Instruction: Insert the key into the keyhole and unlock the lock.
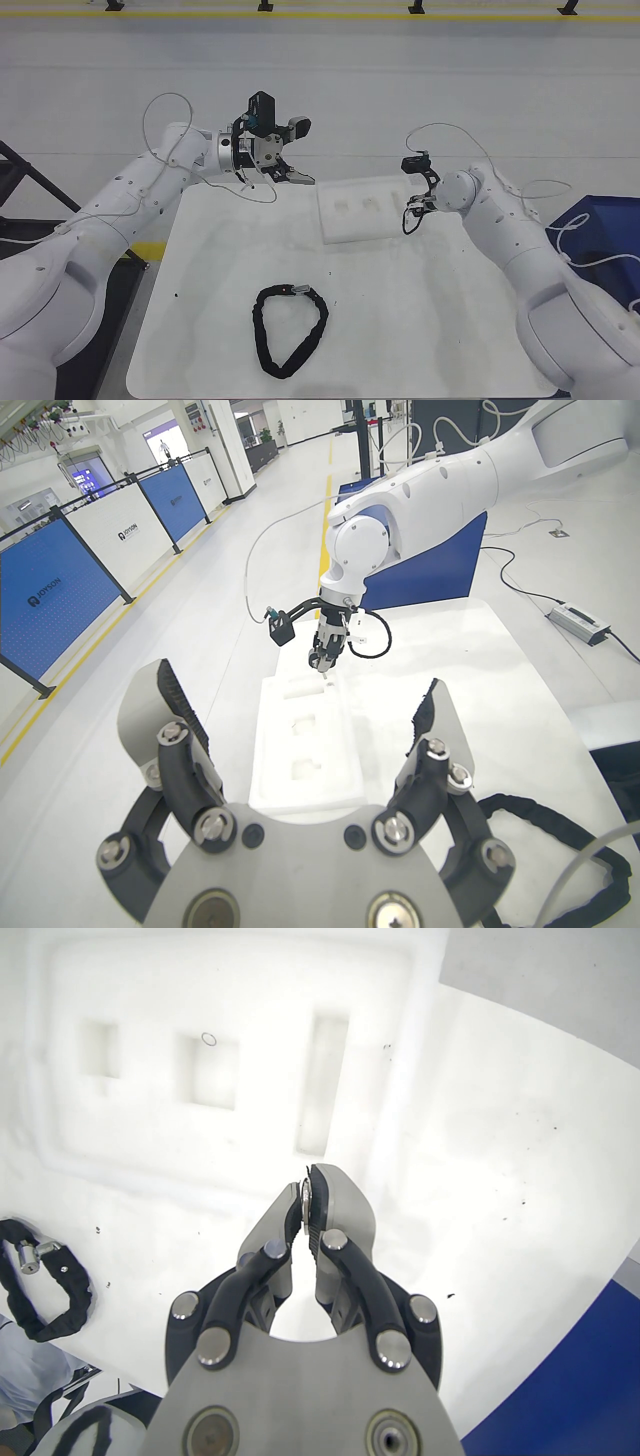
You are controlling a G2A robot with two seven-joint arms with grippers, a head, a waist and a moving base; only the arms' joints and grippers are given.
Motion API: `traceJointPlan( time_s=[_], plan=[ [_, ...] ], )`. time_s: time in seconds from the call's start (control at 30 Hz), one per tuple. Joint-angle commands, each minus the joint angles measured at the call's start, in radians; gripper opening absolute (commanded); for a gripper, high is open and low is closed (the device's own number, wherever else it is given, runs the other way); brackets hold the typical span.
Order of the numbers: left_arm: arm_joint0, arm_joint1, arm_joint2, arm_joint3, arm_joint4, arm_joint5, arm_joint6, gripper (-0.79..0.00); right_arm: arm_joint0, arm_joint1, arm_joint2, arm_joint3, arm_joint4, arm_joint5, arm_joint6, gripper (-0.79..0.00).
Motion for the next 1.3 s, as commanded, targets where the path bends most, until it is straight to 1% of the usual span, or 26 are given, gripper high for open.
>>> traceJointPlan(
  time_s=[0.0, 0.17, 0.3, 0.43, 0.57, 0.67, 0.73, 0.83, 0.97, 1.17, 1.27],
  plan=[
    [0.000, 0.000, 0.000, 0.000, 0.000, 0.000, 0.000, 0.000, -0.008, 0.014, 0.018, -0.040, 0.004, -0.004, 0.015, -0.785],
    [0.000, 0.000, 0.000, 0.000, 0.000, 0.000, 0.000, 0.000, -0.043, 0.063, 0.099, -0.182, 0.073, -0.056, 0.103, -0.785],
    [0.000, 0.000, 0.000, 0.000, 0.000, 0.000, 0.000, 0.000, -0.102, 0.117, 0.182, -0.355, 0.090, -0.049, 0.180, -0.785],
    [0.000, 0.000, 0.000, 0.000, 0.000, 0.000, 0.000, 0.000, -0.205, 0.177, 0.293, -0.588, 0.103, -0.027, 0.253, -0.785],
    [0.000, 0.000, 0.000, 0.000, 0.000, 0.000, 0.000, 0.000, -0.330, 0.231, 0.432, -0.841, 0.147, -0.018, 0.314, -0.785],
    [0.000, 0.000, 0.000, 0.000, 0.000, 0.000, 0.000, 0.000, -0.420, 0.260, 0.531, -0.991, 0.194, -0.021, 0.340, -0.785],
    [0.000, 0.000, 0.000, 0.000, 0.000, 0.000, 0.000, 0.000, -0.470, 0.274, 0.588, -1.056, 0.244, -0.032, 0.343, -0.785],
    [0.000, 0.000, 0.000, 0.000, 0.000, 0.000, 0.000, 0.000, -0.531, 0.286, 0.661, -1.108, 0.356, -0.058, 0.325, -0.785],
    [0.000, 0.000, 0.000, 0.000, 0.000, 0.000, 0.000, 0.000, -0.583, 0.297, 0.733, -1.119, 0.493, -0.103, 0.313, -0.785],
    [0.000, 0.000, 0.000, 0.000, 0.000, 0.000, 0.000, 0.000, -0.627, 0.306, 0.794, -1.108, 0.580, -0.127, 0.250, -0.785],
    [0.000, 0.000, 0.000, 0.000, 0.000, 0.000, 0.000, 0.000, -0.631, 0.307, 0.799, -1.104, 0.586, -0.129, 0.241, -0.785]
  ],
)
